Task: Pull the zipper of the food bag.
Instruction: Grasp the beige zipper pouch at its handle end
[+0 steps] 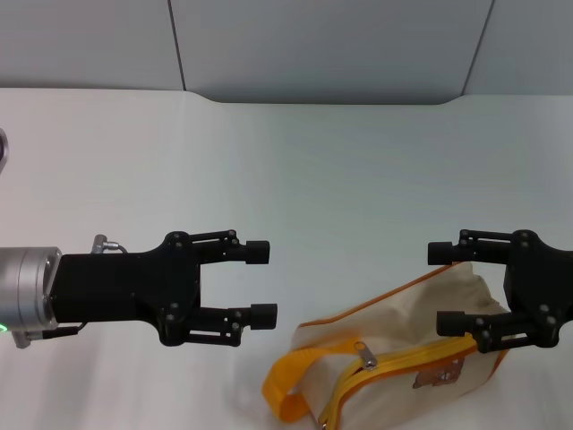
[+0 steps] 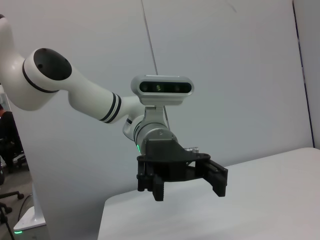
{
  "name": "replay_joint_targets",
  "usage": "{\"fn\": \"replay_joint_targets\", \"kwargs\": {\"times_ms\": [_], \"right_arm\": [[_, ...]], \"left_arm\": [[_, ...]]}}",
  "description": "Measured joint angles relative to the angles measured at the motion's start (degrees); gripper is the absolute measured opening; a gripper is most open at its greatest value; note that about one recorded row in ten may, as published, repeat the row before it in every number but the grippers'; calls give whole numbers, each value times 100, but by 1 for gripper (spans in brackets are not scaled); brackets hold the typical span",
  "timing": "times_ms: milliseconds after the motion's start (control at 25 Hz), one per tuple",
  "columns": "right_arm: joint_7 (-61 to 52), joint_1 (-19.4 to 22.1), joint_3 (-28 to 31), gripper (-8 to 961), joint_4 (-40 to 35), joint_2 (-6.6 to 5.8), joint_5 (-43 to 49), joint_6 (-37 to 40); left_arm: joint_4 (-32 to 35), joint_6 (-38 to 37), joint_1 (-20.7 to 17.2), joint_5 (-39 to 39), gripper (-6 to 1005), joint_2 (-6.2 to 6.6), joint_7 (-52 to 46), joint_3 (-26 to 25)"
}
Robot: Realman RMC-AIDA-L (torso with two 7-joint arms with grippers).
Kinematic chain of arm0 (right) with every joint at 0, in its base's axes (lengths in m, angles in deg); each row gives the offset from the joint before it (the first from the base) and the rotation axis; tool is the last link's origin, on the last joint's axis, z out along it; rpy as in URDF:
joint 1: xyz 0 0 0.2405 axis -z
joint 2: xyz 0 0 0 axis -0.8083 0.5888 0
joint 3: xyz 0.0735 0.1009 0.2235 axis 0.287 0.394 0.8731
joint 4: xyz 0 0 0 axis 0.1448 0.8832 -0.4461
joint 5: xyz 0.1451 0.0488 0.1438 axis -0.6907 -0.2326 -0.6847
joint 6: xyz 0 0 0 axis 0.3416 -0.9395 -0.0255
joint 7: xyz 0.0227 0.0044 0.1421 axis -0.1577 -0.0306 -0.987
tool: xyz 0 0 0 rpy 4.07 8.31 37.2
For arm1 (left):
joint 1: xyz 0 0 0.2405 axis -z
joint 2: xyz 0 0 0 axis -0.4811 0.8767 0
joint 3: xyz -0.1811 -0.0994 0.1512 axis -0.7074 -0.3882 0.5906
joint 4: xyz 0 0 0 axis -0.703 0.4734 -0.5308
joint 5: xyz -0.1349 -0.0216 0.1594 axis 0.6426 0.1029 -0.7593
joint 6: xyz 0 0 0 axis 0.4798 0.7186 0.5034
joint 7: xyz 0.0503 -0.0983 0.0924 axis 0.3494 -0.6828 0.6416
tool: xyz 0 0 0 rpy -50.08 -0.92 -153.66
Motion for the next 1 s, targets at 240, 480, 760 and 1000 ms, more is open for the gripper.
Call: {"fn": "replay_joint_targets", "kwargs": {"times_ms": [240,480,760,1000], "right_arm": [[0,-2,-8,826,0,-5,0,-33],[25,-2,-30,821,10,-6,0,-46],[66,39,-30,814,34,-4,0,-38],[67,81,8,809,39,1,-1,-45]], "left_arm": [[0,15,-13,-2,805,-7,0,0],[0,38,-23,6,806,-6,0,0],[0,45,-18,7,804,-5,0,0],[0,310,-15,-25,802,-74,4,162]]}}
